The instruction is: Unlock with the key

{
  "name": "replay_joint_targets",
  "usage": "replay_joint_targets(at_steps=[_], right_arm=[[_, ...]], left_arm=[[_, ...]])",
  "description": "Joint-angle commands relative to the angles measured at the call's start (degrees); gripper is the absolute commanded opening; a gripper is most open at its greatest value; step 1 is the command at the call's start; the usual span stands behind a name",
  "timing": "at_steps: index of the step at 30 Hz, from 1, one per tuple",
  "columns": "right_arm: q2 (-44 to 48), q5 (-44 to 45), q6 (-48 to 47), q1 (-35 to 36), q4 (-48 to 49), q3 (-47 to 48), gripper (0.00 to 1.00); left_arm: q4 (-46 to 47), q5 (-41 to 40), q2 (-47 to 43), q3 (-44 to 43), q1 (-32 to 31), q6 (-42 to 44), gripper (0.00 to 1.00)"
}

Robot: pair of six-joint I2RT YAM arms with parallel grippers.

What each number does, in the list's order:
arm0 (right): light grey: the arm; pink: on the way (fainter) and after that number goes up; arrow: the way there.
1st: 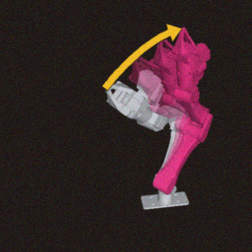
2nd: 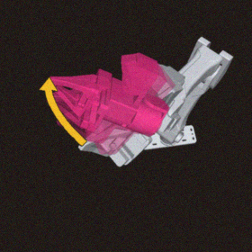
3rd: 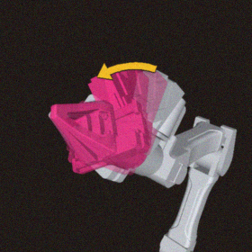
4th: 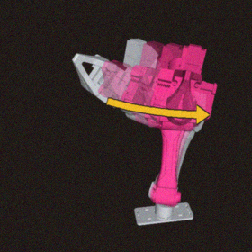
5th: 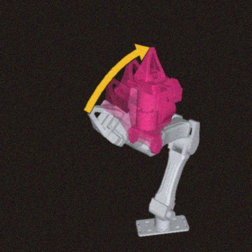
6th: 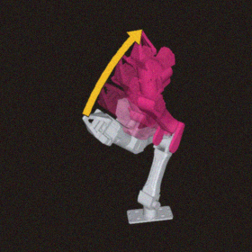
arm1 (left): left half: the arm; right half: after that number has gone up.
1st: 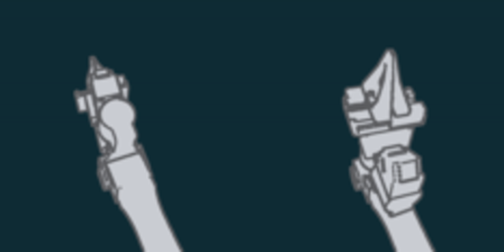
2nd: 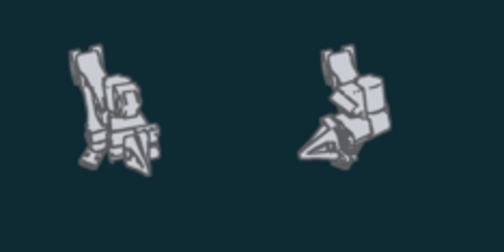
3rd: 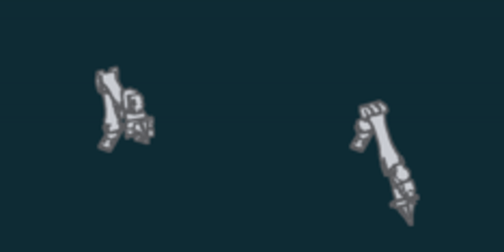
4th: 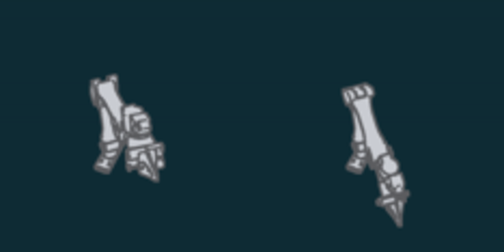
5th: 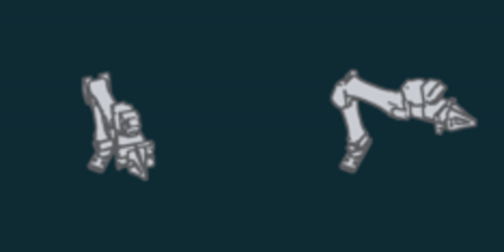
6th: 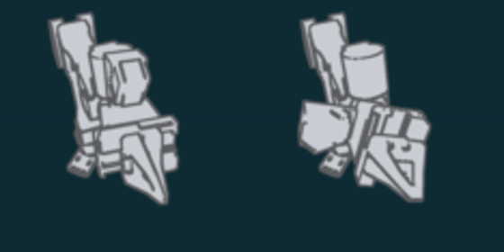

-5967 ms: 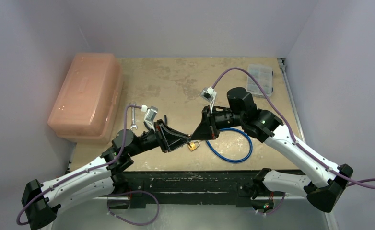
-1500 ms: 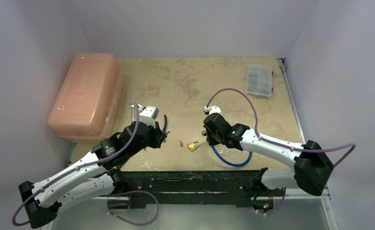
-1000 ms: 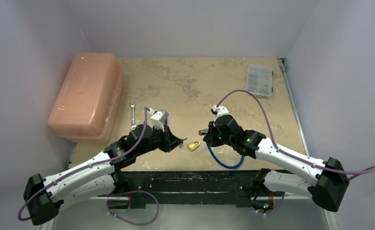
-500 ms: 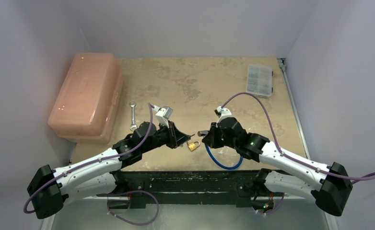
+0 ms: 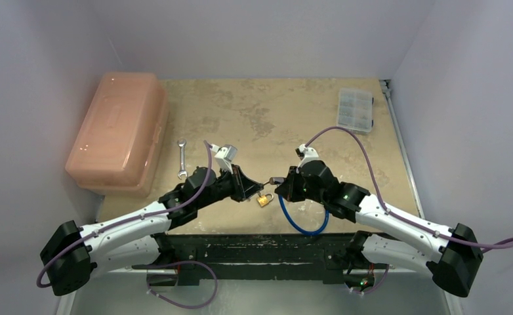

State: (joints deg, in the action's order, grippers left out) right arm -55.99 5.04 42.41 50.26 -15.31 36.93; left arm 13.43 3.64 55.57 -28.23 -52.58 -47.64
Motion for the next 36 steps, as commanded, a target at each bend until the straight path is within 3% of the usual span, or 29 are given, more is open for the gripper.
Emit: replay_joint_targets(at_steps=[1, 36], right_arm=[[-0.08, 0.59, 1.01, 0.28, 4.36, 0.23, 0.0], [-0.36, 0.34, 0.85, 0.26, 5.33, -0.87, 0.0]], left_arm=[[4.53, -0.68, 0.57, 0.15, -0.16, -0.88, 0.0], [5.99, -2.01, 5.25, -1.04, -0.16, -0.66, 0.0]])
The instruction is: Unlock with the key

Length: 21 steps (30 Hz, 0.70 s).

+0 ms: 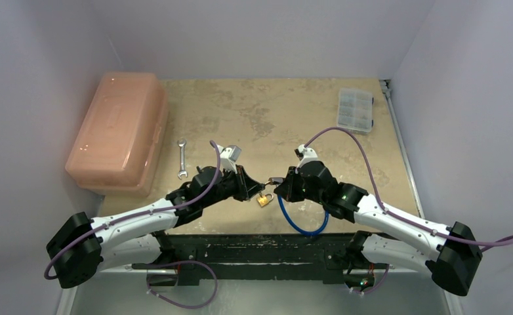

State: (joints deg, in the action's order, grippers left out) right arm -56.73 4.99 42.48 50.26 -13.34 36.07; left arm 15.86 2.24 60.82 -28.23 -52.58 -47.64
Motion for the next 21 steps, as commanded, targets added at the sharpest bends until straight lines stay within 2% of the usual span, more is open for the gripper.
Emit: replay_joint_targets(at_steps=[1, 21], right_arm=[[0.35, 0.3, 0.84, 0.27, 3.46, -0.02, 0.0], [0.22, -0.07, 0.76, 0.36, 3.77, -0.31, 0.0]], left_arm=[[3.64, -0.58, 0.1, -1.12, -0.18, -0.63, 0.0], [4.53, -0.22, 1.64, -2.17, -0.17, -0.64, 0.0]])
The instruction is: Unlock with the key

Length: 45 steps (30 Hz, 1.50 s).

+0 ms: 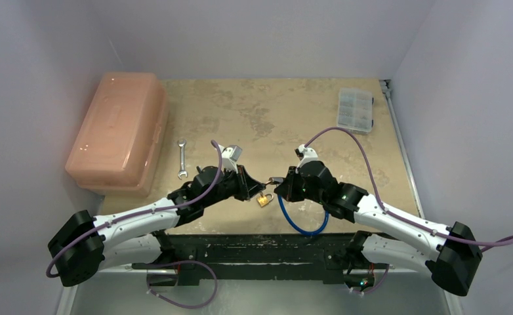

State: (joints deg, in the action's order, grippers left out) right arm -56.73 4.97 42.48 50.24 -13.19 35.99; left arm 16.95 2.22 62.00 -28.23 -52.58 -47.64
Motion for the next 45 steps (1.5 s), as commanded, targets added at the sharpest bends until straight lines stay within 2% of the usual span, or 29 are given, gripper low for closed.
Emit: replay_joint_targets(at_steps=[1, 45], right_arm=[[0.17, -0.09, 0.76, 0.39, 3.65, -0.29, 0.0], [-0.04, -0.2, 0.32, 0.39, 3.66, -0.04, 0.0]], left_arm=[[3.37, -0.26, 0.5, -2.28, -0.16, -0.62, 0.0], [-0.19, -2.04, 0.55, -3.26, -0.18, -0.85, 0.0]])
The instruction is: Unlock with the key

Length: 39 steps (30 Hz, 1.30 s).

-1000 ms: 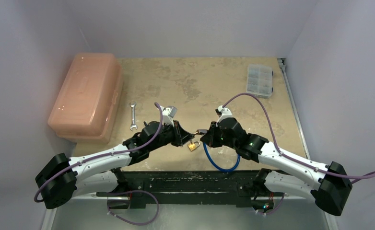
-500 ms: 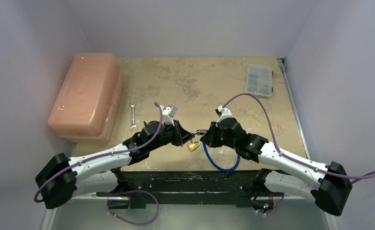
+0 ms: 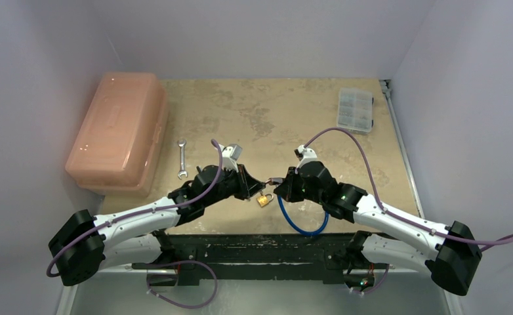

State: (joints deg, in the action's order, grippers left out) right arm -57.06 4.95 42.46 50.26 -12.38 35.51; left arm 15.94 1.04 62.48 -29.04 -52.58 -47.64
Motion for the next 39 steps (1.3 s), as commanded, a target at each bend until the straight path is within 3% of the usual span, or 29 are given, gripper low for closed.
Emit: replay_joint_targets(at_steps=[1, 11, 23, 39], right_arm=[[0.2, -0.25, 0.38, 0.36, 2.95, 0.3, 0.0], [-0.46, 0.12, 0.44, 0.36, 3.65, -0.04, 0.0], [-0.7, 1.02, -0.28, 0.36, 3.39, 0.42, 0.0], [-1.34, 3.51, -2.12, 3.61, 3.89, -0.01, 0.0]], left_arm=[[1.07, -0.82, 0.28, -2.43, -0.18, -0.8, 0.0], [2.49, 2.47, 0.79, -2.77, -0.16, -1.8, 0.0], [-6.58, 1.6, -0.41, -5.0, -0.16, -2.73, 0.0], [-7.76, 2.94, 1.99, -6.03, -0.16, -3.1, 0.0]])
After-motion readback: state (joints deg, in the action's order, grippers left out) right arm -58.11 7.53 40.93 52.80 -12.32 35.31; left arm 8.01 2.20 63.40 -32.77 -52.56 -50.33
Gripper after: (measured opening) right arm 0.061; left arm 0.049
